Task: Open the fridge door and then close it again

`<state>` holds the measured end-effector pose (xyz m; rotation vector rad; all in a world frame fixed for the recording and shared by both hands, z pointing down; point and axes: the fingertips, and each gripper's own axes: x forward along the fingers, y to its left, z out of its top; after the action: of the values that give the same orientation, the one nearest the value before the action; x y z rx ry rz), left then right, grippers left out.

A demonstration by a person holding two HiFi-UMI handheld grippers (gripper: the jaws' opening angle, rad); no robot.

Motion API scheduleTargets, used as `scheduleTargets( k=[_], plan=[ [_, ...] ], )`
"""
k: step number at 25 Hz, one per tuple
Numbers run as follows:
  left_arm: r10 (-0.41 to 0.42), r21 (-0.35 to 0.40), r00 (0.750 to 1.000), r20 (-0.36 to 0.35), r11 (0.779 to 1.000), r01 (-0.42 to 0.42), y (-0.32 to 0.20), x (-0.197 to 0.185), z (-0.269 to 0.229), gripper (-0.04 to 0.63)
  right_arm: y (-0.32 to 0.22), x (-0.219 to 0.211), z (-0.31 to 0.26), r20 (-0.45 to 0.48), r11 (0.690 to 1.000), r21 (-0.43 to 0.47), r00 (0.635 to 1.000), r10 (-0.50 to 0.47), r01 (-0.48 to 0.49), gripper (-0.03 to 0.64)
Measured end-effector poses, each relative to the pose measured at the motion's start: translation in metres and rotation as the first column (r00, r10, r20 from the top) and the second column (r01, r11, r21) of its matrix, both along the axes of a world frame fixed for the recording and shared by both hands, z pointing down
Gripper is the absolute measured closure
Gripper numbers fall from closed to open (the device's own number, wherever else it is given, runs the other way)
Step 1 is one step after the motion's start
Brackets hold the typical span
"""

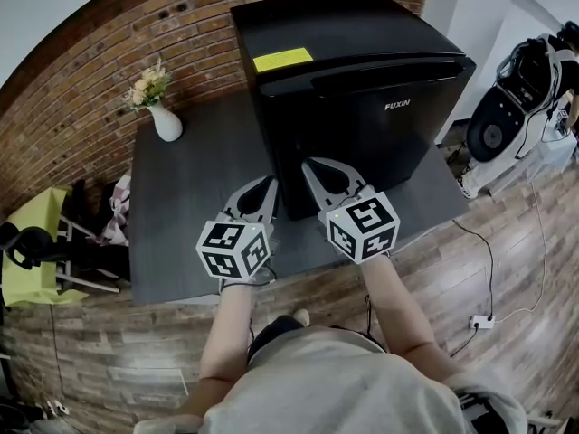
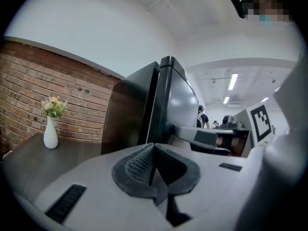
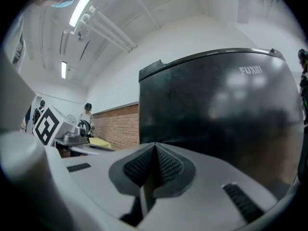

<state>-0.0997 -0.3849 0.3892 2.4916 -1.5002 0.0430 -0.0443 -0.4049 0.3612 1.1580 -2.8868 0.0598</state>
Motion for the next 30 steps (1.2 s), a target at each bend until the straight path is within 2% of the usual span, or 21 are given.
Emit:
scheduleTargets(
  k=[11, 17, 30],
  plan=[
    [0.009, -0.020, 1.000, -0.014, 1.000, -0.009, -0.010, -0.005, 0.009, 0.588, -0.010, -0.001, 0.007, 0.010, 1.000, -0.019, 1.000, 0.016, -0.016, 0.618],
    [0.022, -0.031, 1.000, -0.005, 0.999, -0.022, -0.009, -0.001, 0.013, 0.588, -0.012, 0.000, 0.011, -0.021, 0.999, -0.028, 0.999, 0.031, -0.031, 0.618],
    [0.082, 0.010, 0.996, -0.019, 0.997, -0.082, 0.017, 0.028, -0.010, 0.588, 0.018, 0.036, -0.013, 0.047, 0.997, -0.005, 0.996, 0.073, -0.073, 0.618]
  ],
)
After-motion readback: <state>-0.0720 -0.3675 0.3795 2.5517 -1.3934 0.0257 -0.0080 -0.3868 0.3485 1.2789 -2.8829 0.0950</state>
